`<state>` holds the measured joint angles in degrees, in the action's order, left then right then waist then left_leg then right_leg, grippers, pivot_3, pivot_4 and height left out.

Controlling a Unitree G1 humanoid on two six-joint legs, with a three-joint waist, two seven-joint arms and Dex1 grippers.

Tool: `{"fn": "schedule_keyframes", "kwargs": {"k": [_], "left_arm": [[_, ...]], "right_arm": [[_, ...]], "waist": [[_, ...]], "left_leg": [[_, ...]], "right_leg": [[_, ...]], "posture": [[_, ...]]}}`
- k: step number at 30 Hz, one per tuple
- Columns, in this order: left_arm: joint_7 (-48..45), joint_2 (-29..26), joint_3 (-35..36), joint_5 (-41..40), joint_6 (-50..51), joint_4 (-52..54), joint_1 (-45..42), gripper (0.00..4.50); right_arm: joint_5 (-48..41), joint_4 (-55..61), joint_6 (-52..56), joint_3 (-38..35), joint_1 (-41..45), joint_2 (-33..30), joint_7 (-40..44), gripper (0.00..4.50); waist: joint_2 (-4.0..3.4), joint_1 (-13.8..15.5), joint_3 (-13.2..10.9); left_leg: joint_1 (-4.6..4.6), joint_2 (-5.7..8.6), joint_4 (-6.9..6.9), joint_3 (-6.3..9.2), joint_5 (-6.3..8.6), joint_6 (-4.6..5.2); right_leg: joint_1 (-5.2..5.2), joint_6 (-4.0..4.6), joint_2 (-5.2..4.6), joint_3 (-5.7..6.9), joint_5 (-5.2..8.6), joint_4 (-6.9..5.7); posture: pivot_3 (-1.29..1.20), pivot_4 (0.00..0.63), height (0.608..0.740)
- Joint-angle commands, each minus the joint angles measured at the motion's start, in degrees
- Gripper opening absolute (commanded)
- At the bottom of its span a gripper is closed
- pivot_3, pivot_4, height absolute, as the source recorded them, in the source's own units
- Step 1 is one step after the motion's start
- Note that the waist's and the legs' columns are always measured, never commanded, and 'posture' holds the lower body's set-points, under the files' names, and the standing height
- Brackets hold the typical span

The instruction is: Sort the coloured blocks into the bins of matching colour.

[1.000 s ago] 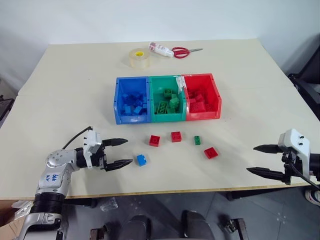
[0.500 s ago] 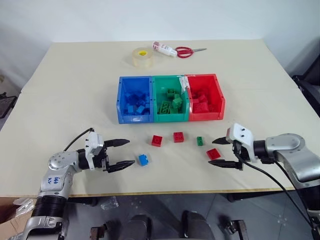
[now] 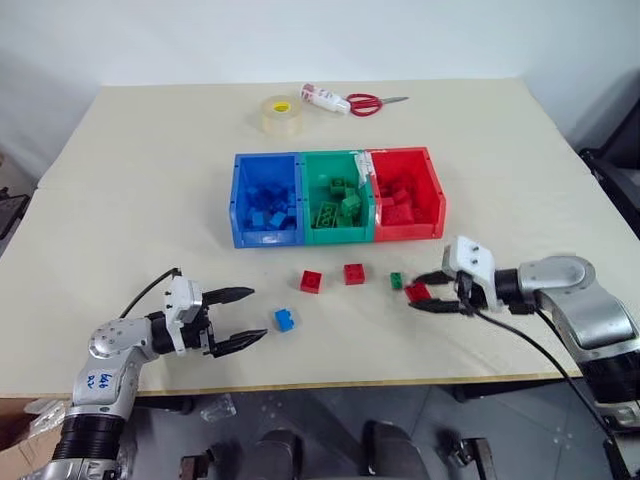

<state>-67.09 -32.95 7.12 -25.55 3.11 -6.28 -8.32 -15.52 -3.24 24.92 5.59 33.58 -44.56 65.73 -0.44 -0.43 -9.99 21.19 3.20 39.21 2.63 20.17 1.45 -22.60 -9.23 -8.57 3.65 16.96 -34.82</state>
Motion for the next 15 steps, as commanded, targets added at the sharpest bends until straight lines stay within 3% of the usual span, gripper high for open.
{"fn": "schedule_keyframes", "kwargs": {"k": [1,7,10,15], "left_arm": [[0.3,-0.3,1.0,-1.0,-0.2,1.5,-0.4,4.50],[1.1,0.7,0.3,-0.5,-0.3,0.9,-2.0,4.50],[1.4,1.0,0.1,-0.4,-0.4,1.0,-2.3,4.50],[1.7,0.9,0.4,-0.6,-0.5,1.2,-2.0,4.50]], "right_arm": [[0.3,-7.4,-1.5,-3.0,9.3,2.4,-3.4,1.98],[7.1,-33.5,-15.1,-1.5,25.4,10.1,-9.4,1.98],[9.4,-43.3,-20.6,-1.6,30.4,12.9,-11.3,2.91],[10.5,-48.5,-24.7,-2.2,33.3,14.0,-10.0,4.47]], "waist": [[0.00,0.0,0.0],[0.00,0.1,0.0],[0.00,-0.1,0.0],[0.00,-1.3,0.0]], "left_leg": [[0.01,0.00,-0.01,0.01,0.00,-0.01],[0.03,0.08,-0.07,0.09,0.00,-0.01],[0.04,0.10,-0.10,0.15,0.00,0.00],[0.06,0.10,-0.13,0.22,0.00,0.00]], "right_leg": [[-0.02,0.00,0.00,0.01,0.00,-0.02],[-0.05,0.01,-0.03,0.04,0.00,-0.08],[-0.08,0.01,-0.03,0.06,0.00,-0.14],[-0.10,0.01,-0.03,0.10,0.00,-0.19]], "posture": [[0.00,0.150,0.740],[0.00,0.150,0.740],[0.00,0.150,0.740],[0.00,0.150,0.740]]}}
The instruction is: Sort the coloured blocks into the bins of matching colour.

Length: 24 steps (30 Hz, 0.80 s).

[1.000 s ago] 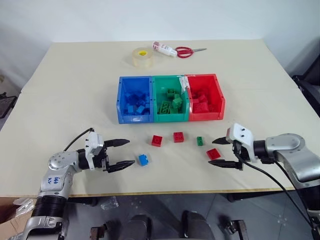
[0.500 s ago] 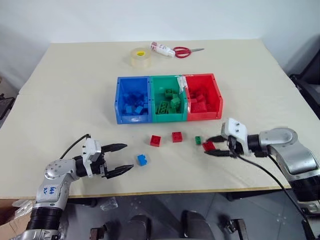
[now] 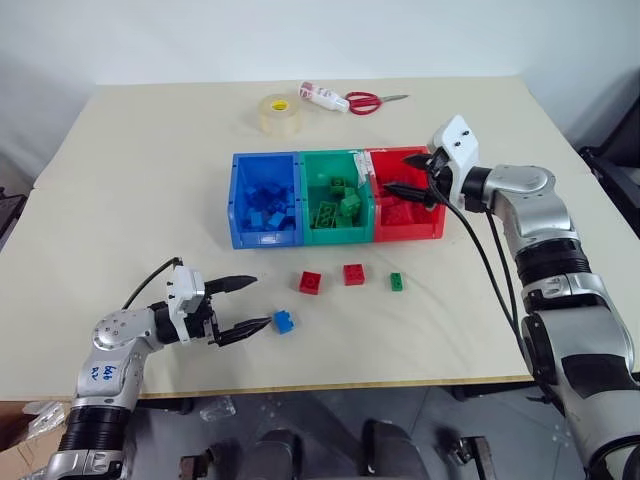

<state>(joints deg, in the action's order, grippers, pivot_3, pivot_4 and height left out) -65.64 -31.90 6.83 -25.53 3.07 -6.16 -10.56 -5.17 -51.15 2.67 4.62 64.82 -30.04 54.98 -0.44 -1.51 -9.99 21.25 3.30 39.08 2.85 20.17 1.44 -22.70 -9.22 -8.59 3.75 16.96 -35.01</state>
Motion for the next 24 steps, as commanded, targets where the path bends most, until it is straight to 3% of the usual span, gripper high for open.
{"fn": "schedule_keyframes", "kwargs": {"k": [1,5,9,15,21,24], "left_arm": [[0.2,-0.2,0.8,-0.7,-0.5,1.1,0.4,4.50],[0.1,-0.4,0.9,-0.8,-0.4,1.2,0.7,4.50],[-0.4,-0.6,0.6,-0.7,-0.3,0.3,-0.2,4.50],[-1.6,-1.2,0.9,-0.7,-0.9,-1.6,-1.1,4.50],[-3.1,-2.3,1.6,-0.6,-1.5,-4.2,-2.2,4.50],[-3.6,-2.7,1.9,-0.7,-1.7,-5.0,-2.9,4.50]], "right_arm": [[0.2,-0.6,-2.8,-1.4,2.0,-0.7,1.1,4.47],[0.2,1.4,-2.9,-1.8,0.6,-1.8,2.9,4.47],[-4.5,15.0,2.4,-3.0,-8.0,-6.5,11.7,4.47],[-13.9,39.8,15.6,-10.4,-28.6,-18.3,17.9,4.47],[-16.6,51.7,20.1,-21.5,-50.5,-28.2,19.1,4.47],[-17.6,54.4,21.4,-24.8,-56.4,-30.1,18.9,4.47]], "waist": [[0.00,-0.4,0.0],[-0.02,-0.7,0.0],[-0.02,0.0,0.0],[-0.04,1.4,0.0],[-0.04,1.8,0.0],[-0.04,1.8,0.0]], "left_leg": [[0.00,0.00,0.00,-0.01,0.00,0.00],[-0.01,-0.04,0.00,-0.02,0.00,0.00],[0.00,-0.03,0.00,0.04,0.00,0.00],[0.08,0.01,0.11,0.07,0.01,0.01],[-0.04,-0.08,0.13,-0.11,0.00,0.00],[-0.03,-0.05,0.13,-0.18,0.01,0.01]], "right_leg": [[0.00,0.00,0.00,0.00,0.00,0.00],[-0.02,0.00,0.03,0.00,0.00,-0.02],[-0.01,0.00,0.01,0.01,0.00,-0.01],[0.04,0.00,-0.02,0.05,0.00,0.04],[0.14,0.00,0.02,-0.03,0.00,0.09],[0.15,0.00,0.01,-0.07,0.00,0.15]], "posture": [[0.00,0.150,0.740],[0.00,0.150,0.740],[0.00,0.150,0.740],[0.00,0.150,0.740],[0.00,0.150,0.740],[0.00,0.150,0.740]]}}
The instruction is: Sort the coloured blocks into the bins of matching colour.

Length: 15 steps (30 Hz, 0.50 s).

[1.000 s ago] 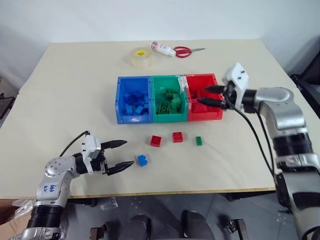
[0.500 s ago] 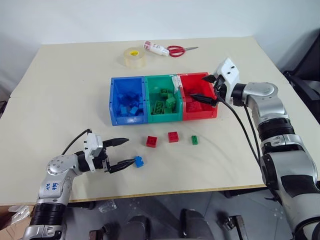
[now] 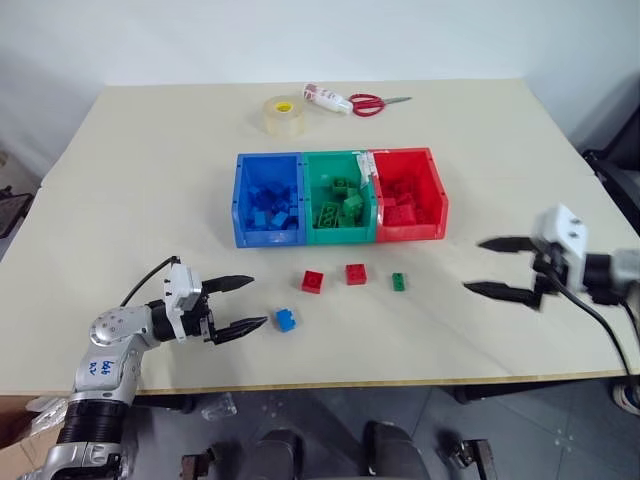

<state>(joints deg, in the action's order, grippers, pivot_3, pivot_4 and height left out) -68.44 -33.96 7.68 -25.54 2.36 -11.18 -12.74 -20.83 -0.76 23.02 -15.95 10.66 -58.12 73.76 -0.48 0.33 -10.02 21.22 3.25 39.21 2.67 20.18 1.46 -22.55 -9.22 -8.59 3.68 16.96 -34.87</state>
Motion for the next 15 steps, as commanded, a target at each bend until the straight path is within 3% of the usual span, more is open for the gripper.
{"fn": "schedule_keyframes", "kwargs": {"k": [1,5,15], "left_arm": [[-1.0,-0.8,1.1,-0.6,-1.1,-0.4,-1.0,4.50],[-1.1,-0.7,1.0,-0.4,-1.2,-1.0,-2.0,4.50],[0.5,0.9,-0.1,-0.2,-1.1,2.1,-1.4,4.50]], "right_arm": [[-2.2,4.5,1.2,-4.6,-2.9,-2.2,-0.1,4.47],[-2.5,6.0,2.3,-1.7,-0.8,-1.1,-1.6,4.47],[5.9,-3.8,-2.3,21.2,19.1,10.2,-0.9,4.47]], "waist": [[0.00,-0.2,0.0],[0.00,-0.4,0.0],[0.01,-0.4,0.0]], "left_leg": [[-0.02,0.00,0.00,-0.06,0.00,0.00],[-0.07,-0.09,0.00,-0.12,0.00,-0.01],[-0.01,-0.03,-0.01,-0.01,0.00,0.00]], "right_leg": [[0.00,0.00,0.00,-0.03,0.00,0.01],[0.00,0.00,0.03,-0.04,0.00,0.00],[-0.03,0.00,0.00,-0.01,0.00,0.06]], "posture": [[0.00,0.150,0.740],[0.00,0.150,0.740],[0.00,0.150,0.740]]}}
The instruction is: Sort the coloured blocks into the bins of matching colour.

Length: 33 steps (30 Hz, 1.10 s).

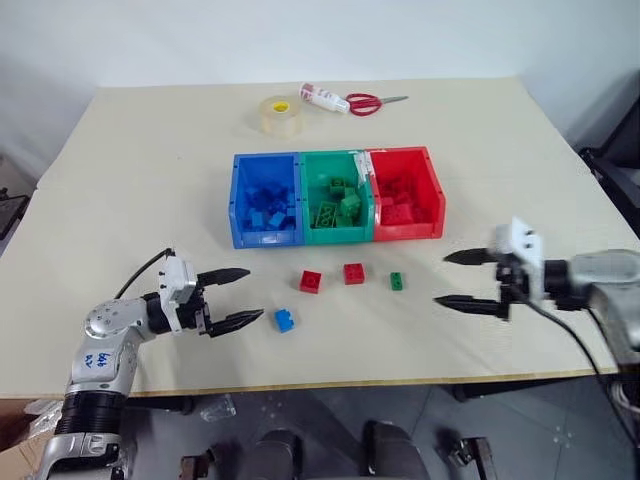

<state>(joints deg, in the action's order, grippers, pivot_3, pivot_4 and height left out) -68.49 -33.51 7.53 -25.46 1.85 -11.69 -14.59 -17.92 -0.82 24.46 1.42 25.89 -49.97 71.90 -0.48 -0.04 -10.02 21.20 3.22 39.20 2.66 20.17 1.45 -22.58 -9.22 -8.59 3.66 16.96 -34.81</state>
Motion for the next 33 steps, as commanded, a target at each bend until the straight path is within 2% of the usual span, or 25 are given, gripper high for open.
{"fn": "schedule_keyframes", "kwargs": {"k": [1,8,11,18,19,24,26,29,33], "left_arm": [[0.8,0.5,0.1,-0.4,-0.5,3.2,0.7,4.50],[2.6,0.3,1.7,-0.9,-0.4,6.6,4.2,4.50],[3.5,0.5,2.0,-1.3,-0.1,9.1,6.3,4.50],[4.9,0.5,2.5,-1.8,0.5,11.9,9.0,4.50],[5.1,0.5,2.5,-1.8,0.5,11.8,8.9,4.50],[5.4,0.5,2.3,-1.8,0.5,11.3,8.3,4.50],[5.5,0.6,2.1,-1.7,0.4,10.8,7.9,4.50],[5.5,1.0,1.6,-1.5,0.3,10.2,7.1,4.50],[5.4,1.5,1.1,-1.1,0.0,9.1,5.9,4.50]], "right_arm": [[4.2,-6.1,-5.0,5.5,5.7,3.3,1.2,4.47],[11.0,-20.5,-14.4,12.5,13.7,8.5,3.8,4.47],[12.3,-23.6,-16.7,13.6,14.8,9.4,4.8,3.86],[12.6,-24.0,-17.4,12.7,15.0,10.3,4.5,1.56],[12.0,-23.0,-17.1,12.0,14.9,10.2,4.2,1.43],[8.5,-17.9,-13.1,8.2,17.9,11.0,2.2,1.43],[7.9,-18.3,-11.9,7.4,21.8,12.6,0.7,1.43],[8.6,-23.2,-13.6,7.1,28.7,16.4,-1.7,1.43],[11.4,-35.9,-20.0,7.5,37.5,23.5,-7.0,1.43]], "waist": [[0.00,0.1,0.0],[0.00,-0.2,0.0],[0.00,-0.3,0.0],[0.00,-0.2,0.0],[0.00,-0.2,0.0],[-0.01,-0.2,0.0],[-0.01,-0.4,0.0],[-0.02,-1.0,0.0],[-0.01,-1.7,0.0]], "left_leg": [[0.00,0.01,0.00,0.00,0.00,0.00],[0.02,0.04,-0.03,0.11,0.00,0.00],[0.01,0.03,-0.02,0.09,0.00,0.00],[-0.02,0.01,-0.02,0.09,0.00,0.00],[-0.02,0.01,-0.02,0.10,0.00,-0.01],[0.01,0.02,-0.02,0.08,0.00,-0.01],[0.01,0.00,-0.02,0.08,0.00,-0.01],[0.00,-0.01,-0.03,0.04,0.00,-0.03],[-0.01,0.01,-0.08,0.09,0.00,-0.04]], "right_leg": [[0.00,0.00,0.00,0.00,0.00,0.01],[-0.03,0.00,0.00,0.06,0.00,-0.05],[-0.02,0.00,0.00,0.05,0.00,-0.04],[0.00,0.00,0.01,0.05,0.00,-0.05],[0.00,0.00,0.02,0.05,0.00,-0.05],[-0.03,0.00,0.01,0.04,0.00,-0.05],[-0.04,0.00,0.02,0.05,0.00,-0.05],[-0.10,0.00,0.03,0.03,0.00,-0.10],[-0.13,0.01,0.02,0.06,0.01,-0.21]], "posture": [[0.00,0.150,0.740],[0.00,0.150,0.740],[0.00,0.150,0.740],[0.00,0.150,0.740],[0.00,0.150,0.740],[0.00,0.150,0.740],[0.00,0.150,0.740],[0.00,0.150,0.740],[0.00,0.150,0.740]]}}
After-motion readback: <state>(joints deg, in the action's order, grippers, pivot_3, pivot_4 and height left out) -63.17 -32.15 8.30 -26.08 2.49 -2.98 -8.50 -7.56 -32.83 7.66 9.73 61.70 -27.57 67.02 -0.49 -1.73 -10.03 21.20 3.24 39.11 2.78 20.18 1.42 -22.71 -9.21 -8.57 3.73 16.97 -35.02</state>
